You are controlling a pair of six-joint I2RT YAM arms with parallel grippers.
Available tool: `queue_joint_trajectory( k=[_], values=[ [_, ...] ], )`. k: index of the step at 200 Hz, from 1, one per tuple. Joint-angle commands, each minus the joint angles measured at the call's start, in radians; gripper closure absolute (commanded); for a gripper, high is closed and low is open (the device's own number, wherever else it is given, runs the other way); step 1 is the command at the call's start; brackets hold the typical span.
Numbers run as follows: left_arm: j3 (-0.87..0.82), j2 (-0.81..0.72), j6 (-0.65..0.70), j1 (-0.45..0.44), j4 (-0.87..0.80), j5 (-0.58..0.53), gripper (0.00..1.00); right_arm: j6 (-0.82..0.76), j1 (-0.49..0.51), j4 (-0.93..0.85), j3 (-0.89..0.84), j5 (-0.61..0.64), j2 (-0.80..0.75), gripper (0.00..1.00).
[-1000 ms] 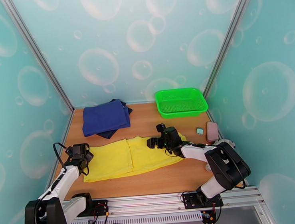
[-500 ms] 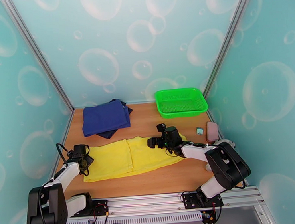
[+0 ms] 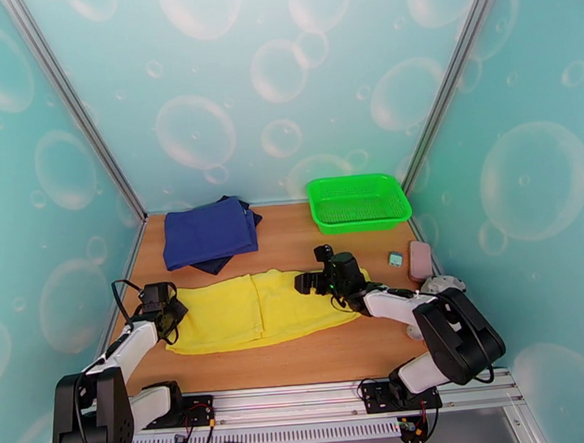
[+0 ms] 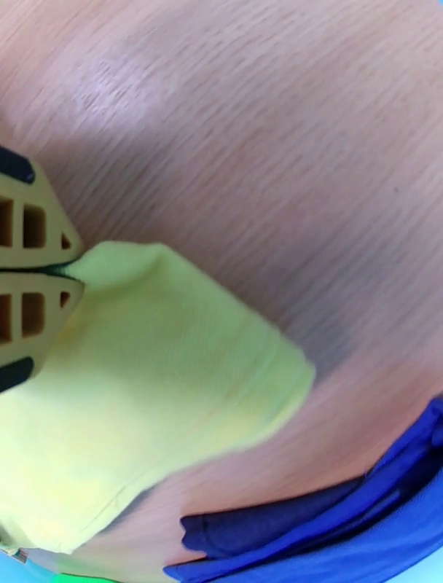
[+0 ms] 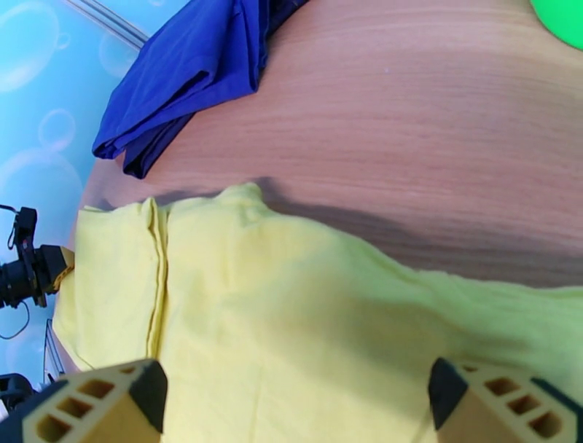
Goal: Fold and stack the trousers
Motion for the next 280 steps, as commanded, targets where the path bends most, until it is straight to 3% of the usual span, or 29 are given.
queue_joint_trajectory(
  k=[1, 65, 118, 160, 189, 226, 280],
  values=[
    [0.118, -0.038, 0.044, -0.008, -0.085, 0.007, 1.00, -0.022, -0.008, 0.058, -0.033, 0.053, -0.058, 0.01],
    [0.362, -0.072, 0.163, -0.004, -0.372, -0.172, 1.00, 0.051, -0.107, 0.090, -0.104, 0.096, -0.148, 0.01],
    [0.498, -0.090, 0.197, 0.011, -0.448, -0.228, 1.00, 0.068, -0.132, 0.005, -0.075, 0.137, -0.132, 0.01],
    [0.618, -0.071, 0.252, 0.055, -0.501, -0.342, 1.00, 0.037, -0.129, -0.122, -0.020, 0.195, -0.099, 0.01],
    [0.647, -0.049, 0.285, 0.102, -0.493, -0.336, 1.00, 0.016, -0.093, -0.132, 0.017, 0.133, -0.028, 0.01],
    [0.712, -0.019, 0.312, 0.113, -0.504, -0.310, 1.00, -0.043, 0.031, -0.139, 0.089, 0.091, 0.071, 0.01],
    [0.636, -0.120, 0.183, 0.055, -0.380, 0.024, 1.00, -0.054, 0.057, -0.226, 0.163, 0.111, 0.177, 0.08]
  ],
)
